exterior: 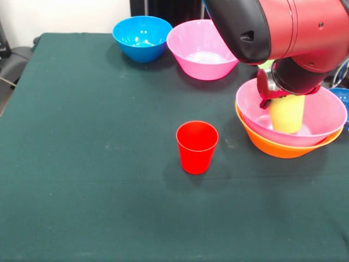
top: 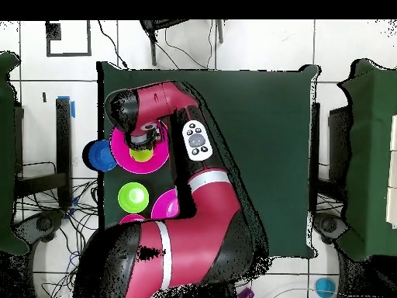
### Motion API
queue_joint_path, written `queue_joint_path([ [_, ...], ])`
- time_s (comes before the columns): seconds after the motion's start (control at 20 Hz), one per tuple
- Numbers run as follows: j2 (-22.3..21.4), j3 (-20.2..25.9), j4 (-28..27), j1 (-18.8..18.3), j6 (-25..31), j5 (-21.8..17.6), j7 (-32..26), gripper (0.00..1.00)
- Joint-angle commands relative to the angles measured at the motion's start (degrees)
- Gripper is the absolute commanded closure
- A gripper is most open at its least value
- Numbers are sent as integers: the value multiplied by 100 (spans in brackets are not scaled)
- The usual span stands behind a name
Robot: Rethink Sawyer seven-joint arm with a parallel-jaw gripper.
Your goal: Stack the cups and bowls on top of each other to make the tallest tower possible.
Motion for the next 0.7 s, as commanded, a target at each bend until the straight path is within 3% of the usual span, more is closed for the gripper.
queue_joint_path([
  [0.05,236,71,-444,118,74,-173,-396,100],
  [0.7,302,81,-505,132,1185,-61,-829,100],
])
